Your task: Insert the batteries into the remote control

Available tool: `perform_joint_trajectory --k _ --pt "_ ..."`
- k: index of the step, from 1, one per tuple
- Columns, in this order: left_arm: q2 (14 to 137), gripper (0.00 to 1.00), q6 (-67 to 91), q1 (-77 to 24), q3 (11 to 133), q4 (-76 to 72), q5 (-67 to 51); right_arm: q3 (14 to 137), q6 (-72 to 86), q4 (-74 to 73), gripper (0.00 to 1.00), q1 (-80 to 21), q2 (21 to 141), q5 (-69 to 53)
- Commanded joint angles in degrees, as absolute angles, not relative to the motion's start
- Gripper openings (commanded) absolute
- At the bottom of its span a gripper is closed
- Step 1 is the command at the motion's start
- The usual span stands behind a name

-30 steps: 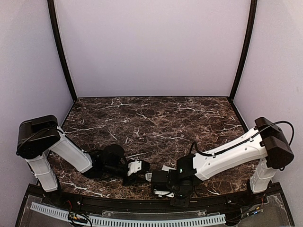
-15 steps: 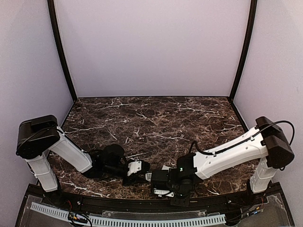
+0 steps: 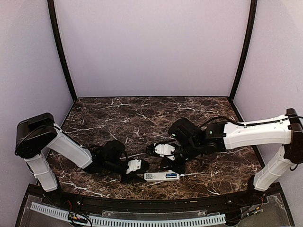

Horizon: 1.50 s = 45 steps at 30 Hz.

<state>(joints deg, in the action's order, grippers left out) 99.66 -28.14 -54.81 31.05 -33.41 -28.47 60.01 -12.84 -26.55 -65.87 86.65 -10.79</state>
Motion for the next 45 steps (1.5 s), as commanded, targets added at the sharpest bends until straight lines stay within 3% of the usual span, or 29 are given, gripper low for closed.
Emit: perform_joint_trajectory --k 1,12,45 --pt "98.8 0.00 -30.4 -53.6 31.2 -24.6 -30.7 58.1 -19.5 -18.1 0.00 -63.8 89.4 -16.9" --pt "100.0 0.00 -32.5 -50.9 32.9 -19.5 -34.2 52.9 -23.4 -15.8 0.00 -61.1 90.7 -19.7" --pt "97.0 0.00 -40.9 -45.6 34.5 -11.4 -35.9 54.4 -24.8 -13.8 0.00 -60.1 97.8 -22.1"
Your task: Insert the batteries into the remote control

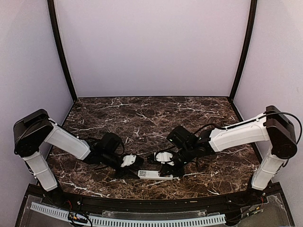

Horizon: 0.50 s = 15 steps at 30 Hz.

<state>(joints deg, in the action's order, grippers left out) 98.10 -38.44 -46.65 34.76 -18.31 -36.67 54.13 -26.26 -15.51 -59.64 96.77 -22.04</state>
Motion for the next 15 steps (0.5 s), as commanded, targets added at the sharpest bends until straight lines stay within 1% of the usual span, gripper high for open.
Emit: perform_joint_trajectory --k 1,6,15 --pt "97.1 0.00 -41.0 -45.6 34.8 -11.0 -36.0 54.0 -24.7 -13.3 0.00 -60.1 97.9 -22.2" --pt "97.4 0.00 -41.6 -45.6 35.2 -10.1 -36.6 55.1 -25.9 -14.1 0.00 -60.3 98.8 -20.7" --pt "97.3 0.00 -41.5 -45.5 35.0 -10.3 -36.6 57.4 -29.0 -20.4 0.00 -61.9 101.3 -15.6"
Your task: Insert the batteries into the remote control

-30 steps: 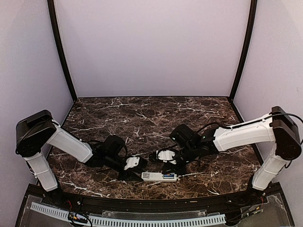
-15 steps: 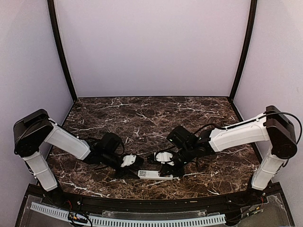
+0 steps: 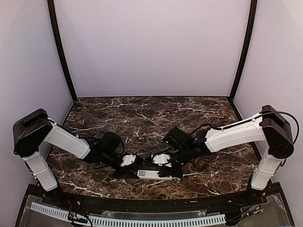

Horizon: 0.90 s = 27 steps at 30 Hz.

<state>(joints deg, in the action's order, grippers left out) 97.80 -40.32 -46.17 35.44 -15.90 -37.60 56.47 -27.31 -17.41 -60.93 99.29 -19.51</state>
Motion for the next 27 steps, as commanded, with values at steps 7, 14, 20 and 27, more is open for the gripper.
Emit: perform_joint_trajectory --k 7,14,20,27 --pt "97.4 0.00 -41.5 -45.5 35.2 -10.1 -36.6 56.7 -28.6 -22.2 0.11 -62.4 100.7 -13.2" --pt "97.6 0.00 -41.8 -45.5 35.4 -9.6 -36.9 57.8 -27.6 -22.0 0.16 -62.4 100.2 -13.0" --pt "97.7 0.00 -42.1 -45.5 35.5 -9.3 -37.0 59.1 -26.7 -23.0 0.21 -62.4 99.8 -14.1" --pt "98.1 0.00 -41.0 -45.5 35.6 -9.9 -36.0 62.4 -20.4 -22.9 0.22 -62.2 94.9 -17.7"
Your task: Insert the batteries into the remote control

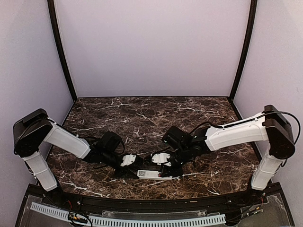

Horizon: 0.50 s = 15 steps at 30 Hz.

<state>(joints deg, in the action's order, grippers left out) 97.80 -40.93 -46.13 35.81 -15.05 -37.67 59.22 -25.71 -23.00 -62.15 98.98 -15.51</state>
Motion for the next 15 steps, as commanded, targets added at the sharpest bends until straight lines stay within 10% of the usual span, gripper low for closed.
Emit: perform_joint_trajectory --k 1,15 --pt "98.1 0.00 -40.4 -45.6 35.6 -10.1 -35.6 62.8 -17.3 -22.7 0.22 -61.5 94.1 -18.0" --pt "97.4 0.00 -37.4 -46.0 35.9 -11.6 -33.7 62.2 41.5 -22.3 0.00 -63.1 94.4 -17.4"
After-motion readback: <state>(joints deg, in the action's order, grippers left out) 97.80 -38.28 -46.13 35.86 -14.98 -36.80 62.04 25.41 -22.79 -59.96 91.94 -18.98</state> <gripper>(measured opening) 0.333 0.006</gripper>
